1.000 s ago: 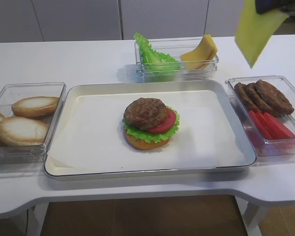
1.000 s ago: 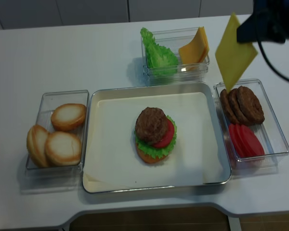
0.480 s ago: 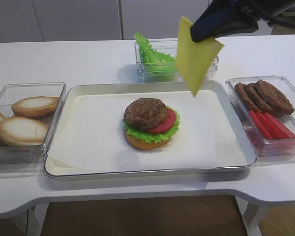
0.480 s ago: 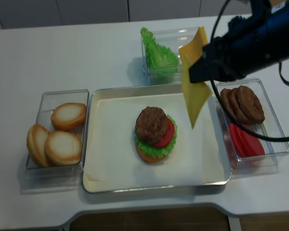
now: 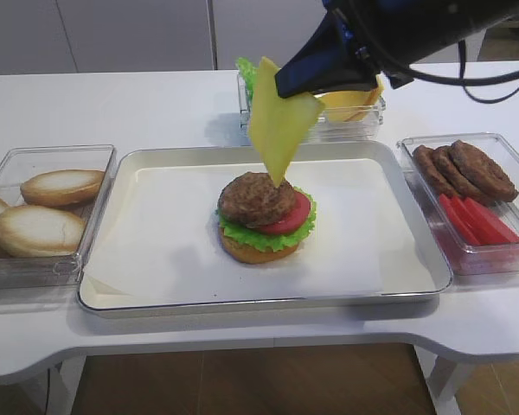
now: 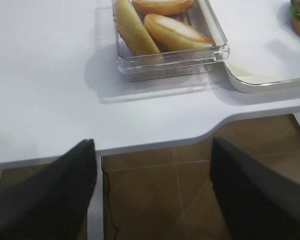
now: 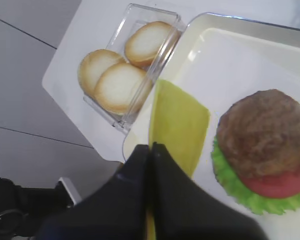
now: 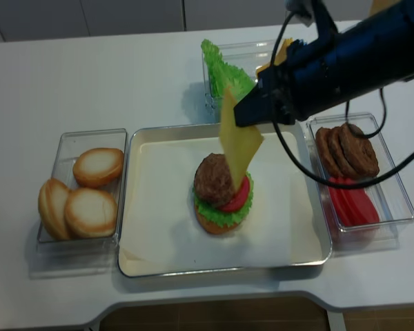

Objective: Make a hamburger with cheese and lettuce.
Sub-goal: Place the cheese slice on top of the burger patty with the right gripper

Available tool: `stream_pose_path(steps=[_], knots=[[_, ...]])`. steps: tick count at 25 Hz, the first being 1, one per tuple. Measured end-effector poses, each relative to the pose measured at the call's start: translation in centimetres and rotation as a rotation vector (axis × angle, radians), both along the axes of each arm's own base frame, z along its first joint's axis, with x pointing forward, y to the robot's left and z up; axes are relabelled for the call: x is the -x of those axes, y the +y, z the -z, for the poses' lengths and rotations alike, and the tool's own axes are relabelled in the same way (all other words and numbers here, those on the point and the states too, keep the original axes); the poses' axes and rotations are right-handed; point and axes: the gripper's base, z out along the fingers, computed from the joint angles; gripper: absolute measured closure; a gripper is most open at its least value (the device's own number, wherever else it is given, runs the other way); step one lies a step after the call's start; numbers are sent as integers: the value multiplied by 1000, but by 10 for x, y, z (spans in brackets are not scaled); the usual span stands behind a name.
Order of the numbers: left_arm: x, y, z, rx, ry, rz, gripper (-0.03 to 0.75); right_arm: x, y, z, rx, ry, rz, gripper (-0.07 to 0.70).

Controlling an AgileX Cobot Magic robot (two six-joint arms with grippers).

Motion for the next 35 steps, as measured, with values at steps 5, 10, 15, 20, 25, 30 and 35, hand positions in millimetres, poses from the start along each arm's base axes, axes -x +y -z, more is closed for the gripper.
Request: stream_pose_path(steps=[5,10,15,20,25,30,35], knots=[[0,0,0,0,0,0,188,-18,10,26,-92,97,-22,632],[0,0,0,0,0,0,188,-29,16,46,-129,139,-35,632],[0,0,0,0,0,0,188,-38,21,55,-218,185,-23,632],[0,0,0,0,0,0,188,-45,23,69,-235,226,-8,632],[0,0,0,0,0,0,188,-51,24,86,-230,267,0,632],[0,0,0,0,0,0,188,-52,25,90,-232,281,-2,632],[0,0,0,0,0,0,188,-51,25,90,-236,286,-12,632]])
